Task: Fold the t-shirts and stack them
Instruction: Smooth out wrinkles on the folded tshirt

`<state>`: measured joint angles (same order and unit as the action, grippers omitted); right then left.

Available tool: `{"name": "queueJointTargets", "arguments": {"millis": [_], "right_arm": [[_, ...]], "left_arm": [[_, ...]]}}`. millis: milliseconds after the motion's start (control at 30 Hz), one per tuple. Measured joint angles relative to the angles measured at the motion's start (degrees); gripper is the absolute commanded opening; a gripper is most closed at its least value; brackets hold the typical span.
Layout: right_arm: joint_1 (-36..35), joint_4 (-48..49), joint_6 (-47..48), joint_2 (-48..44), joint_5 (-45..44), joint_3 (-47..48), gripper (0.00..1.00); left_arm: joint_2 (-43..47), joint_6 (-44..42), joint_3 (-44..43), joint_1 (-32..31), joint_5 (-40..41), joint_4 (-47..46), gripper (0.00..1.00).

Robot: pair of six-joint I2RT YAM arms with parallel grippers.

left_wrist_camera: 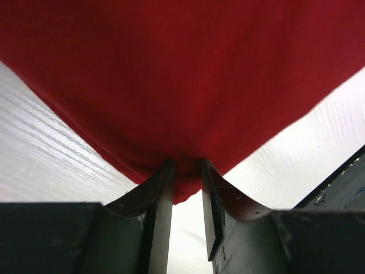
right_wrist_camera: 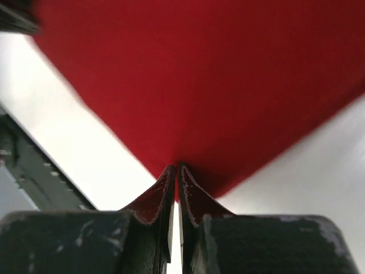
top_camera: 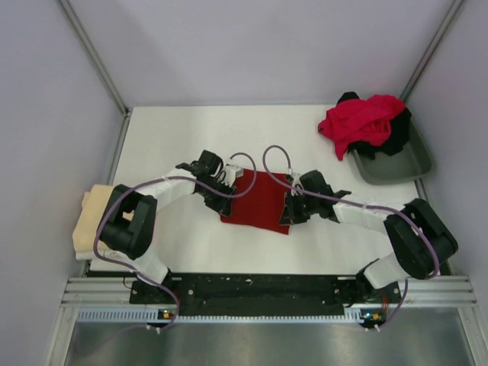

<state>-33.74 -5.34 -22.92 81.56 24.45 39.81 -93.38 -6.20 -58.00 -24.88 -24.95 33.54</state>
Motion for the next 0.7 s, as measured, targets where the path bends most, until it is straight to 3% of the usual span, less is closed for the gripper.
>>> {"name": "queueJointTargets", "arguments": {"millis": [100,333,500,700], "right_arm": [[0.07,0.0,-2.27,4.55,-1.7,-3.58,0.04],[0.15,-0.17,-4.31,3.8,-3.15,-4.11,0.06],[0.15,-8.28,-2.6,-0.63,-6.71,-2.56,0.24],[1.27,-15.08,-0.11,-5.27,-8.83,4.55,0.42]], "left_arm": [[-2.54,0.42,0.81,0.07,-0.07,-0.57,0.29],[-2.38,0.44,0.85,0.02,1.88,-0.79,0.3],[2.29,0.61,0.72,0.61,3.63,-0.11,0.55],[6.21,8.66,-3.19,4.0,6.12,-4.09,0.72]]}}
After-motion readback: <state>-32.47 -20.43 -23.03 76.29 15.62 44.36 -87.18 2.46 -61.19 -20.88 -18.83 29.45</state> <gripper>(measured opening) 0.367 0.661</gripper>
